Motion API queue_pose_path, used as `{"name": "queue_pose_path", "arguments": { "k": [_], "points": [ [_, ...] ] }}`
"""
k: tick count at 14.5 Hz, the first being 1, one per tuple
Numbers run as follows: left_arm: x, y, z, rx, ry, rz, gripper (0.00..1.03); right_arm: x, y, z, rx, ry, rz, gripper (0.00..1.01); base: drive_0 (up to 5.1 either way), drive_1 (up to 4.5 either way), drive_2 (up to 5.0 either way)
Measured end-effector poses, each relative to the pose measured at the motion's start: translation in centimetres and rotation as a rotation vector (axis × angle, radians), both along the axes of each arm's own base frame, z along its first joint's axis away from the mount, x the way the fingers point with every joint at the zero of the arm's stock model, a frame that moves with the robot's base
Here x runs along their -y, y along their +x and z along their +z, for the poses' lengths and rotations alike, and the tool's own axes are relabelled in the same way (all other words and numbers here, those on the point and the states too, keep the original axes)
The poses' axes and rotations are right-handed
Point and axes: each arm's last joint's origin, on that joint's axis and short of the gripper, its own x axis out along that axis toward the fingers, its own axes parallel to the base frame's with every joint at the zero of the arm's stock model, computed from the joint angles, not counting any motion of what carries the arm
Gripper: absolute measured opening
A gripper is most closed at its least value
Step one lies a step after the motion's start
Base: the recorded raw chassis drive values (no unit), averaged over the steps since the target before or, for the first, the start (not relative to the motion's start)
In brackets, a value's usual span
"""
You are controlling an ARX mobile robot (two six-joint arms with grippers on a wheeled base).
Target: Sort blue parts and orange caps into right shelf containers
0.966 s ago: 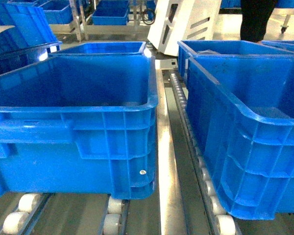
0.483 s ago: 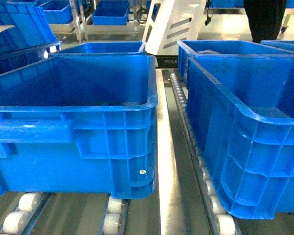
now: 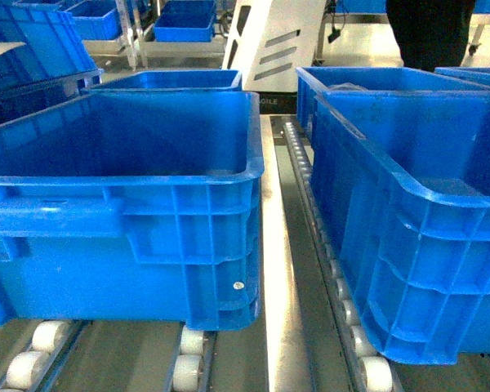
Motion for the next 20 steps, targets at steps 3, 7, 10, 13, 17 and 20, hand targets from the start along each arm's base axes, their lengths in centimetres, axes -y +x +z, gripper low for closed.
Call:
{"name": "queue_pose_path", "arguments": {
  "k": [3,7,10,13,17,20],
  "points": [
    [0.3,5.8,1.9,0.028,0.007,0.019,0.43,-0.1,3.4,1.8,0.017,0.022,-0.003,0.45,0.0,0.0,0.0],
    [1.4,17.0,2.2,-0.112,-0.02,0.011,0.43,0.8,13.3,4.2,-0.033,0.021,-0.057,0.45,0.0,0.0,0.0],
    [1.7,21.3,2.4,-0.134,-0.044,0.018,0.69,1.6,17.3,2.9,-0.123,0.044,-0.121,0.7,0.0,0.0,0.0],
    [1.8,21.6,2.5,-0.127,-0.014,0.05,0.98,1.7,17.3,3.0,-0.12,0.024,-0.174,0.98,0.0,0.0,0.0],
    [1.8,21.3,2.5,-0.149,0.017,0.071,0.92,1.0,16.1,2.7,-0.119,0.023,-0.056,0.81,0.0,0.0,0.0],
    [1.1,16.7,1.6,-0.135,0.084,0.086,0.59,0.4,12.6,1.7,-0.115,0.021,-0.012,0.48,0.0,0.0,0.0]
  ]
}}
